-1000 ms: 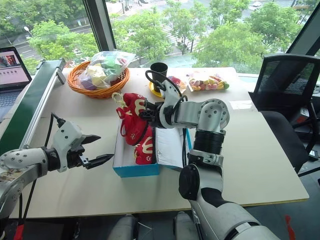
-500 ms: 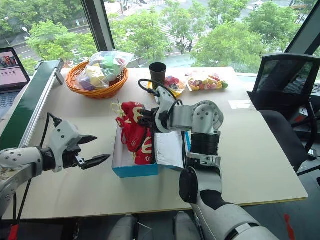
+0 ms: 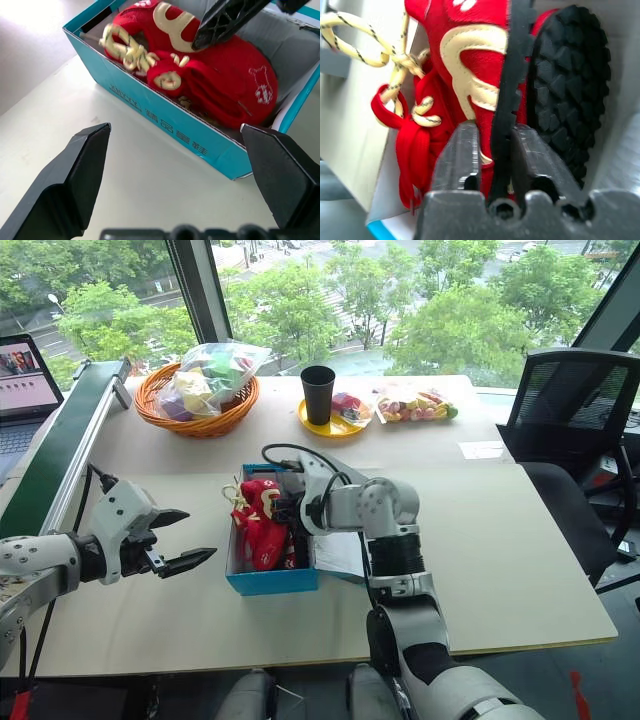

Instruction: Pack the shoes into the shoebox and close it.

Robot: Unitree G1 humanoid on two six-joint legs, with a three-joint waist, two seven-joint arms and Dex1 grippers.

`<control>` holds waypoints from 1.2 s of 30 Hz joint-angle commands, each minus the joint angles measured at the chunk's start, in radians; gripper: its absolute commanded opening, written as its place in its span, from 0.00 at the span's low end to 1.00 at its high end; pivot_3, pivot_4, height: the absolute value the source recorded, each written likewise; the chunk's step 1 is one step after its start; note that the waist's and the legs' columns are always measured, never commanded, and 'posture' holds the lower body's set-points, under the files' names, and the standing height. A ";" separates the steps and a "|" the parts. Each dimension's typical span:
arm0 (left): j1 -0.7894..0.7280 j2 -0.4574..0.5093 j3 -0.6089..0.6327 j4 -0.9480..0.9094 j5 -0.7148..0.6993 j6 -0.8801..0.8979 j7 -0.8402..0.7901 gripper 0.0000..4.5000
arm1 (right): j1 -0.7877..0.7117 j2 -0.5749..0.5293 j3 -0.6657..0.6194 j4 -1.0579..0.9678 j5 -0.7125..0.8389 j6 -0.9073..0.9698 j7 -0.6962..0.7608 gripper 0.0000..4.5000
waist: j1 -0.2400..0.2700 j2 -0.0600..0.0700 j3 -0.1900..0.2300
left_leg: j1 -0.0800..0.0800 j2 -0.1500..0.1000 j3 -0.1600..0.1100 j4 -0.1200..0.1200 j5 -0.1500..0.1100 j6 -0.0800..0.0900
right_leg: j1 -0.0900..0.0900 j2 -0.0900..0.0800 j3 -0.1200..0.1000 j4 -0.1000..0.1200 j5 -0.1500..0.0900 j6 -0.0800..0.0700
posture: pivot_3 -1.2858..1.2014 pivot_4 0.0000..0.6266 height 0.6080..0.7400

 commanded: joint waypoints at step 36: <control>-0.046 0.030 0.113 0.144 0.025 -0.065 -0.025 1.00 | -0.152 -0.231 0.376 0.096 -0.274 -0.861 0.878 0.00 | 0.000 -0.001 0.001 | 0.012 0.005 0.003 -0.003 -0.001 0.001 | 0.010 0.004 0.001 -0.003 -0.001 -0.002 | 0.52 0.24 0.96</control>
